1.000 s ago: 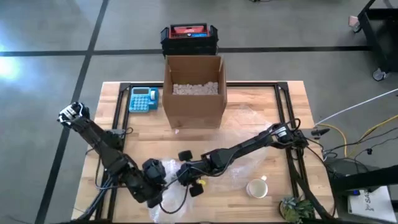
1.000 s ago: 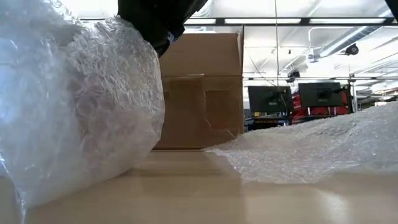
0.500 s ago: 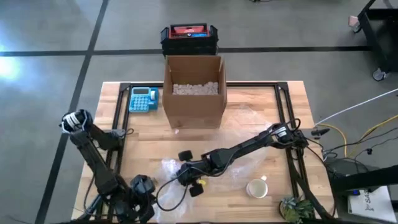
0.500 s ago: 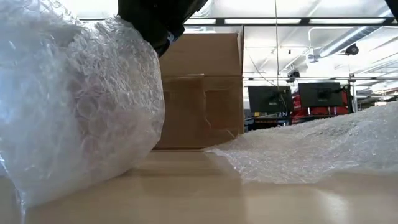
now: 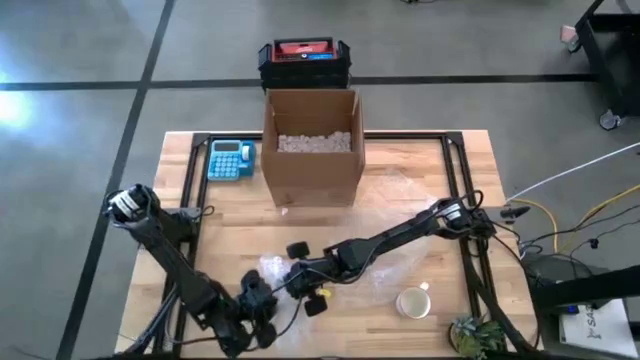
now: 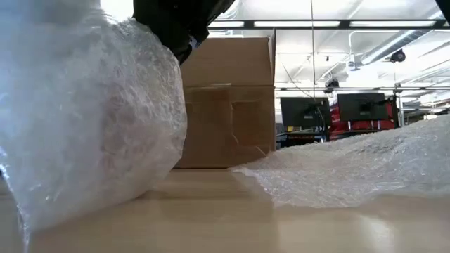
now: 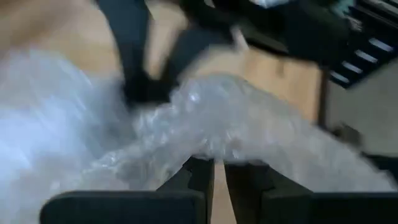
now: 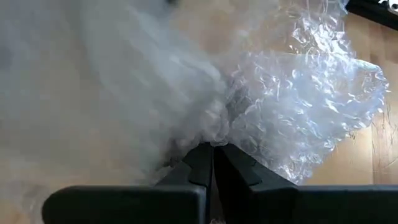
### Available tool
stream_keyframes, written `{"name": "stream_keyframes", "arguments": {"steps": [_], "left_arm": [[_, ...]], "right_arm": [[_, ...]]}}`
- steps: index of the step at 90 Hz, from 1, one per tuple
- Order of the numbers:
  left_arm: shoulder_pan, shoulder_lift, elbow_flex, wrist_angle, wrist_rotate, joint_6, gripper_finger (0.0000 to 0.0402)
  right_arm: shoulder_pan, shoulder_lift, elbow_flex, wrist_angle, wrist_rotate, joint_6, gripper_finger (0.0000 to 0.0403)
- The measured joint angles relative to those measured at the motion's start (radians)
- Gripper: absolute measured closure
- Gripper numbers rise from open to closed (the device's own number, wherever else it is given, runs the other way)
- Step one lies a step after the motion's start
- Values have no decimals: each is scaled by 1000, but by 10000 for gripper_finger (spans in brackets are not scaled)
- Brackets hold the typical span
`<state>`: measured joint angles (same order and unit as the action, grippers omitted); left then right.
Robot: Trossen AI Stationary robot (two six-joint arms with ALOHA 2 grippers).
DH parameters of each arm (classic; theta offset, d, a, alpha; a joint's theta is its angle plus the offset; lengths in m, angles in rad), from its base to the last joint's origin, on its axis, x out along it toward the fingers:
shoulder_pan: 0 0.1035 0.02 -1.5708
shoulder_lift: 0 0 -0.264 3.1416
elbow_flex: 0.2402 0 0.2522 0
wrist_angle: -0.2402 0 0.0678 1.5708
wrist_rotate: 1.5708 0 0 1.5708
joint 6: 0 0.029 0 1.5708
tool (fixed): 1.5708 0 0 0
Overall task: Wrap mug
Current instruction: Wrap the purple mug with transparent bubble wrap
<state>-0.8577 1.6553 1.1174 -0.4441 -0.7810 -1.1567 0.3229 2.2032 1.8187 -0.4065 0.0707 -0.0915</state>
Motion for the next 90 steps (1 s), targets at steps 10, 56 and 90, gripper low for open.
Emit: {"name": "stream_keyframes", "arguments": {"steps": [10, 56, 90], "left_arm": [[25, 0, -3, 1, -17, 20, 381], [44, 28, -15, 10, -74, -3, 381], [45, 25, -21, 5, -48, 5, 381]], "right_arm": [[0, 0, 0, 0, 0, 11, 401], [11, -40, 266, -463, -9, -58, 401], [7, 12, 137, -146, -125, -103, 401]]}}
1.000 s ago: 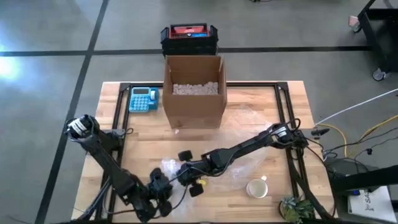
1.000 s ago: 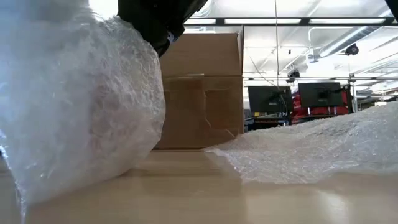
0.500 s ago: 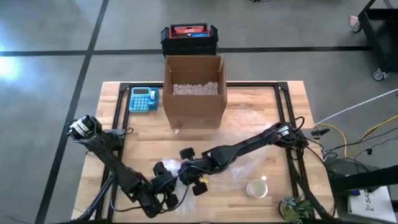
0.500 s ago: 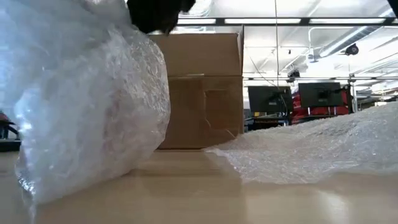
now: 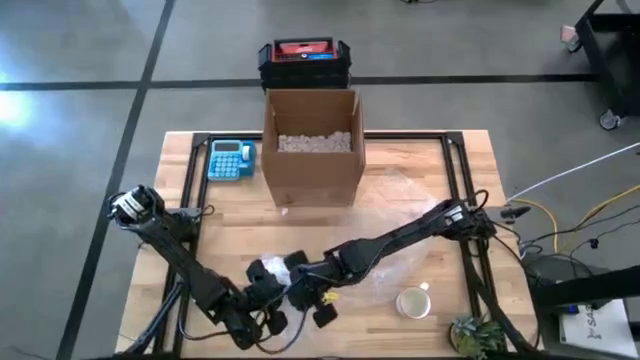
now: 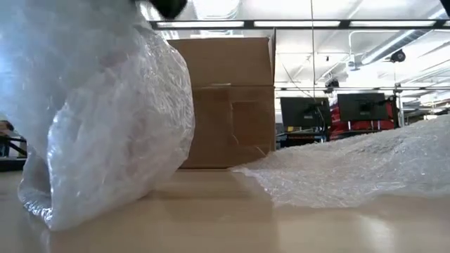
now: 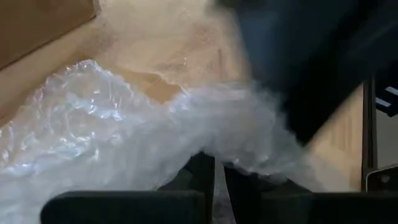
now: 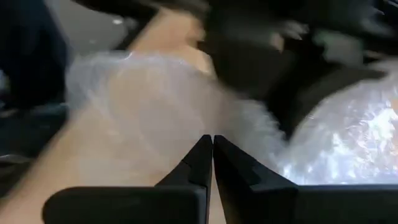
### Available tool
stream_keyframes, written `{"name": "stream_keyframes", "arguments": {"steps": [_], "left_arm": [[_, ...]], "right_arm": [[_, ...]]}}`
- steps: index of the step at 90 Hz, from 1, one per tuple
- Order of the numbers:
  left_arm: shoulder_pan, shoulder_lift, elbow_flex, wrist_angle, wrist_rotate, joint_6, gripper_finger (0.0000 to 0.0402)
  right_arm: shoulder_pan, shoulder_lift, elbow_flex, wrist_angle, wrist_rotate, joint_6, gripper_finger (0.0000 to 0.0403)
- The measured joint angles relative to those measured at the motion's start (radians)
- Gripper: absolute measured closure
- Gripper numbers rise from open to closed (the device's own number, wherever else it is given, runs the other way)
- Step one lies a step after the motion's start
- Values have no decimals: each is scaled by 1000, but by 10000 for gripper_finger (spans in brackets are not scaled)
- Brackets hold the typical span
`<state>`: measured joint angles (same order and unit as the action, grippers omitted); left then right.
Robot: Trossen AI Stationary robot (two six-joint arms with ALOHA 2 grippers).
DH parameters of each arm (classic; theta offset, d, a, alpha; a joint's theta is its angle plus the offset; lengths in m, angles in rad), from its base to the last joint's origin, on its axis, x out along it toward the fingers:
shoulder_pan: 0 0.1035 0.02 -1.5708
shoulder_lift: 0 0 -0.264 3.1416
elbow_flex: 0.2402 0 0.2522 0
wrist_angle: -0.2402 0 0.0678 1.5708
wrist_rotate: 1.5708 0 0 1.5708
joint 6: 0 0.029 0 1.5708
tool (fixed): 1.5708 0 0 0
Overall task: Wrap mug
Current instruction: Wrap the purple mug with transparent bubble wrap
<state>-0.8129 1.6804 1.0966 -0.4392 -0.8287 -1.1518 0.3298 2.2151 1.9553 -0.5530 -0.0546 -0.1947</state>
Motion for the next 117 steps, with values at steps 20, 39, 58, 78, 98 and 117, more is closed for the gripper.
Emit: {"name": "stream_keyframes", "arguments": {"steps": [20, 39, 58, 78, 98, 117], "left_arm": [[2, -76, 15, -33, 141, 8, 381], [-6, -161, 126, -254, 308, -1, 381], [-6, -183, 192, -551, 200, -125, 381], [26, -146, 63, -444, -15, -228, 381], [40, -90, -108, 113, 60, 65, 381], [42, -49, -179, 218, 47, 20, 381]], "right_arm": [[-15, 16, -49, 39, -5, 19, 401], [-21, 24, -52, 23, 36, 20, 401], [-20, 24, -53, 27, 30, 20, 401], [-19, 24, -53, 28, 27, 20, 401], [-16, 24, -54, 18, 5, 20, 401], [-8, 13, -46, 13, 22, 13, 401]]}}
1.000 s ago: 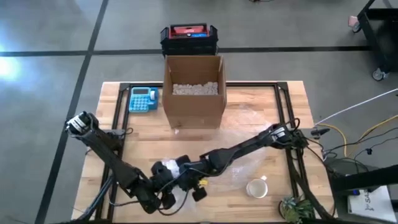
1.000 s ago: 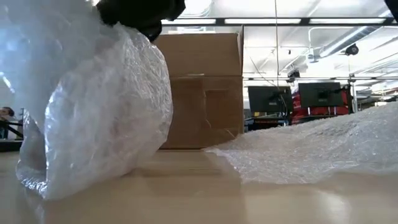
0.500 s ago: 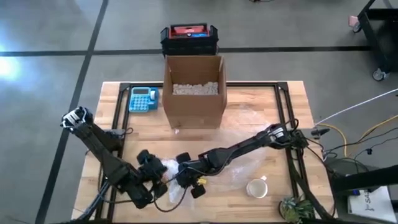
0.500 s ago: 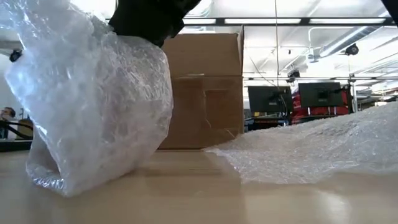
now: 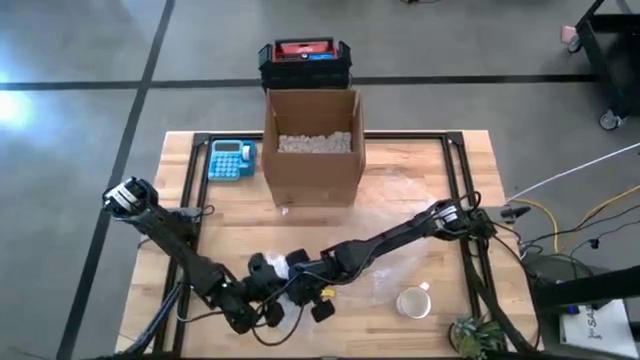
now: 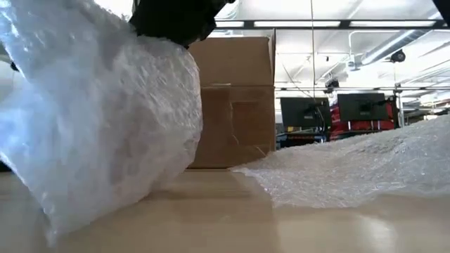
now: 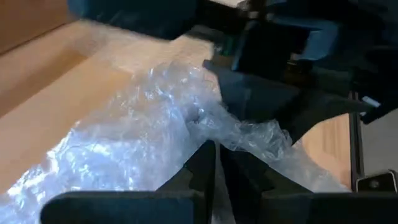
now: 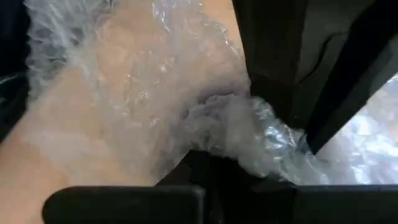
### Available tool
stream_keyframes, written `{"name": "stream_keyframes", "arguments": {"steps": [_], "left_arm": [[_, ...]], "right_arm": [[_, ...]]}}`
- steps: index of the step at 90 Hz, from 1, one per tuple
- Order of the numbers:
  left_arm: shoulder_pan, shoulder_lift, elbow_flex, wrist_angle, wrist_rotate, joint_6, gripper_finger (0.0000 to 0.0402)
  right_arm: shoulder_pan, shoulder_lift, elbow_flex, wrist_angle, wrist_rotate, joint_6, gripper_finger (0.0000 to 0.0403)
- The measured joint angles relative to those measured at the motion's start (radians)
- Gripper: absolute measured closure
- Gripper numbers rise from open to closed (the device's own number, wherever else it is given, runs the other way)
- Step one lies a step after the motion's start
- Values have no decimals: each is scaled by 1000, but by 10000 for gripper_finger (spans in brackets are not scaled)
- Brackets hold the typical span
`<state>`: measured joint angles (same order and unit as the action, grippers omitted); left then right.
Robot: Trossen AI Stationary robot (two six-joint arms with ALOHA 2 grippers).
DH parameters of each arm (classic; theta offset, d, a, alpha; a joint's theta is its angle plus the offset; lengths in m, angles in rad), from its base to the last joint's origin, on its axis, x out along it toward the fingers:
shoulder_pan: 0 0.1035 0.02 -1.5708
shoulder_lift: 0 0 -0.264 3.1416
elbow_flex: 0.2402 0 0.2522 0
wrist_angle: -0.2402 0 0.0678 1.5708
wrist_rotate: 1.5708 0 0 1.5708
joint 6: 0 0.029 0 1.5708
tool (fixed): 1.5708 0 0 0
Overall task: Wrap mug
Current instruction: Wrap the purple mug with transparent bubble wrap
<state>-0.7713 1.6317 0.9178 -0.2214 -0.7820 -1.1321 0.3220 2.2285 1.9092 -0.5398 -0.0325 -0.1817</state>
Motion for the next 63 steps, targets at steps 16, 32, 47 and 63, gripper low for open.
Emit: {"name": "stream_keyframes", "arguments": {"steps": [16, 32, 47, 63], "left_arm": [[0, -1, 2, -12, -17, -9, 381], [0, 0, 7, -12, -17, -2, 381], [0, 1, 7, -7, -16, -2, 381], [0, -14, 5, -3, -12, 10, 381]], "right_arm": [[-1, -31, 91, -138, 5, -30, 400], [-10, -51, 169, -186, 22, -40, 400], [-6, -37, 132, -184, -2, -80, 400], [-10, 27, 86, -123, -10, -81, 400]]}}
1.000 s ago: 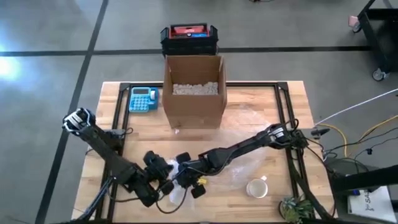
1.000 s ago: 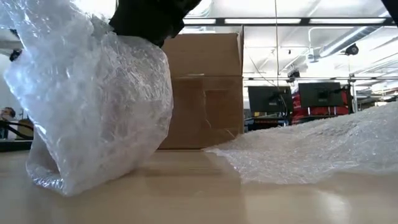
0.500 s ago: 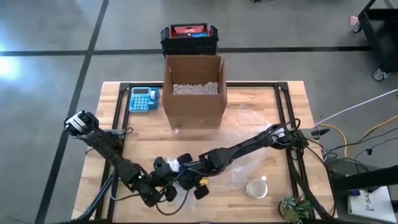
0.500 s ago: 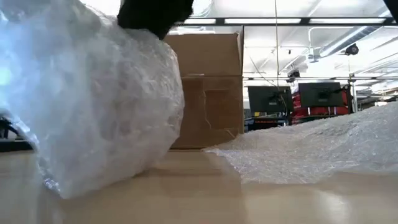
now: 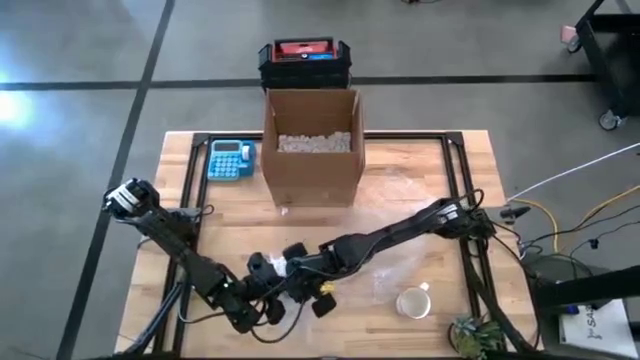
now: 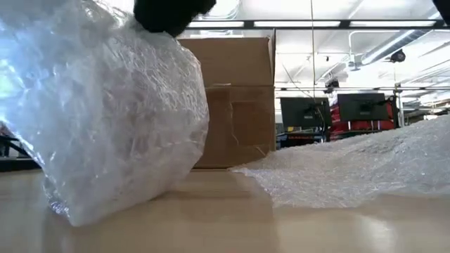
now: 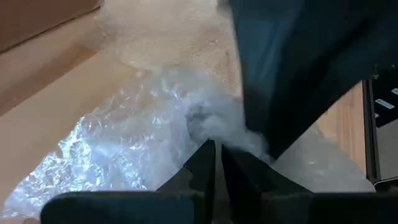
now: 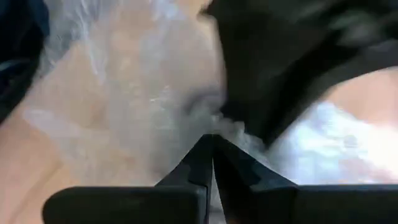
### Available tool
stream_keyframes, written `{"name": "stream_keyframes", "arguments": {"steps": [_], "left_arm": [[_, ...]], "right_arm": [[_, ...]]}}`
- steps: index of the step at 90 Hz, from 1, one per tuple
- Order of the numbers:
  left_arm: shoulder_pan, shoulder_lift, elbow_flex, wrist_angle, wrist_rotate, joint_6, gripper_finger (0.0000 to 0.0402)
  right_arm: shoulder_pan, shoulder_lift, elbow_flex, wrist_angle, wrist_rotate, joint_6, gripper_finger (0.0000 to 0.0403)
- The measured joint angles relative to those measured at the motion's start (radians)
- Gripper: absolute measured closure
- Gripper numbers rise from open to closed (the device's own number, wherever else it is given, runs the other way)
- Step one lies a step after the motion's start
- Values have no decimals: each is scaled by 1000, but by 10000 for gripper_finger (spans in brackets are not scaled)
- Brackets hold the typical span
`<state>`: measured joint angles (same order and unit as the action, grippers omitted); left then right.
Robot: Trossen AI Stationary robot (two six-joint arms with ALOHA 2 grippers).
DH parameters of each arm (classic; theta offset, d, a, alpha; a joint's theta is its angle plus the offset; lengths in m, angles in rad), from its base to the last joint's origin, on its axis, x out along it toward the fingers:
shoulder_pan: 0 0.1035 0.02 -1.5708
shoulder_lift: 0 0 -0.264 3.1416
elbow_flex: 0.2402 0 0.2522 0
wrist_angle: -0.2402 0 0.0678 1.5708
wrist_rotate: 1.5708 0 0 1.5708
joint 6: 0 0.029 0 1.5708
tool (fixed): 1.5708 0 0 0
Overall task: Wrap mug
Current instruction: Wrap the purple mug with transparent bubble wrap
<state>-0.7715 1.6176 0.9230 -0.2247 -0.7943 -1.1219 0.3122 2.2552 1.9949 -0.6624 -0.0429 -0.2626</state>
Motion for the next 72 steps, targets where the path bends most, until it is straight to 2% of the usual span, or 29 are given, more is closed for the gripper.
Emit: {"name": "stream_keyframes", "arguments": {"steps": [14, 26, 36, 46, 55, 63, 72], "left_arm": [[-7, -38, 2, -15, 28, 5, 381], [-13, -107, 71, -77, 60, 56, 381], [-11, -158, 140, -268, 47, 100, 381], [3, -191, 171, -467, -46, 40, 381], [13, -199, 144, -551, -151, -49, 381], [29, -191, 81, -539, -159, -134, 381], [37, -192, 1, -419, -167, -169, 381]], "right_arm": [[-3, 44, 2, 16, 0, 20, 401], [2, 51, 2, 12, -43, 29, 401], [8, 50, 0, 25, -58, 26, 401], [10, 52, 7, 28, -62, 23, 401], [10, 52, 7, 27, -64, 27, 401], [9, 52, 7, 28, -63, 27, 401], [10, 51, -5, 20, -68, 25, 401]]}}
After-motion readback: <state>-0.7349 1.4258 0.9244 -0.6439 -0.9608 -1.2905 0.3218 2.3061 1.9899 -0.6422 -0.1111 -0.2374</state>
